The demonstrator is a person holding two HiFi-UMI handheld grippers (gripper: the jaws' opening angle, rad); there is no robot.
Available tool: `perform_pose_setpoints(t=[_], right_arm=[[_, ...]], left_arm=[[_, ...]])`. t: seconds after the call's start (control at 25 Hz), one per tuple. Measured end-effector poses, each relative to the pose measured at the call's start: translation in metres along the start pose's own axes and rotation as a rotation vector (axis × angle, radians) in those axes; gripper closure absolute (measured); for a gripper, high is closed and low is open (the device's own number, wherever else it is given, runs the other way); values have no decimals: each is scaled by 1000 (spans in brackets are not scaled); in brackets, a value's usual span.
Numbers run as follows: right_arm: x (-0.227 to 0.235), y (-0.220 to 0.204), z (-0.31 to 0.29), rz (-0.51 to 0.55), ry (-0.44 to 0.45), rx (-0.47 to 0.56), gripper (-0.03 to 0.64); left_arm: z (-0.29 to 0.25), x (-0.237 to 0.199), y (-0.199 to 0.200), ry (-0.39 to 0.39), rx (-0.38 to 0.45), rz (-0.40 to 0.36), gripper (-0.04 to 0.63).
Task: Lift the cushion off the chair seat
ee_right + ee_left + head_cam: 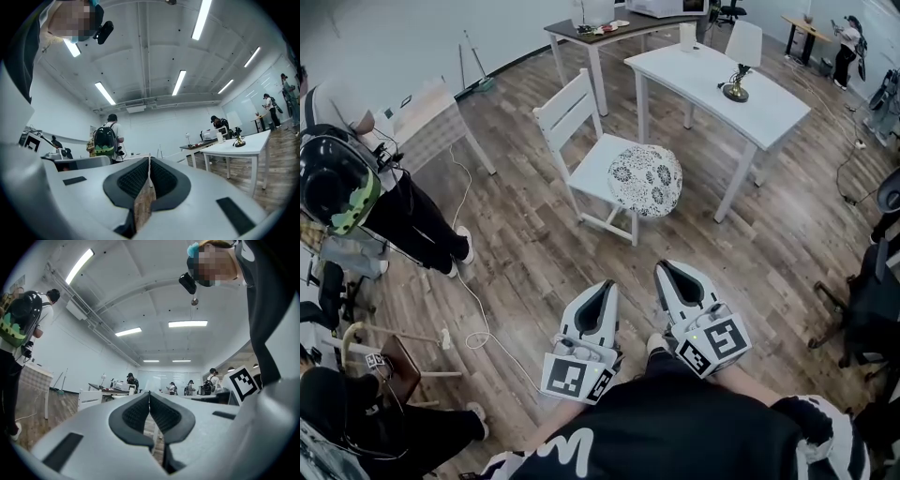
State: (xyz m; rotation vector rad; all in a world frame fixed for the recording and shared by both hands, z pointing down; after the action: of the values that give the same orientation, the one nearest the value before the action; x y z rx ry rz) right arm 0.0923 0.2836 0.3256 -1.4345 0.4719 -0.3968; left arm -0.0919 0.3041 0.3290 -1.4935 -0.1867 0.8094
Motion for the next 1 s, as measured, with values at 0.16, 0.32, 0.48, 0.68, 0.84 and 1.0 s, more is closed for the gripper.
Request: perform_pose_setpoints(t=[0.16, 0.32, 0.48, 0.68, 0.84, 1.0], right_arm=[[29, -3, -17, -6, 4, -1, 591], [53, -7, -31, -3, 16, -1, 591], [78, -10, -42, 4, 20, 2, 591], [105, -11, -50, 14, 18, 7, 591], [117, -17, -53, 6, 31, 0, 591], [121, -24, -62, -9, 58, -13, 591]], left_arm=[[-32, -4, -2, 5, -3, -1, 589], [-58, -9, -6, 16, 3, -1, 589], [-84, -13, -7, 16, 20, -3, 589], [-112, -12, -10, 16, 30, -7, 589], [-121, -10, -18, 34, 31, -2, 589], [-128, -14, -20, 49, 20, 3, 589]])
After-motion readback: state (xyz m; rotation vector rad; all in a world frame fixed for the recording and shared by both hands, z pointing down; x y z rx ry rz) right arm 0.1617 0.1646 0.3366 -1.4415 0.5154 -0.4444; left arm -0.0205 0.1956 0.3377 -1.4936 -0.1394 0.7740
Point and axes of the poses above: the fingertips, and each gripper's own axes: z backward along the fingers, x to its right, y out of its top, the point moved 9 cm from there along z, backward along the fingers, and after that the axes turned 14 degrees about z, right-handed, at the moved point
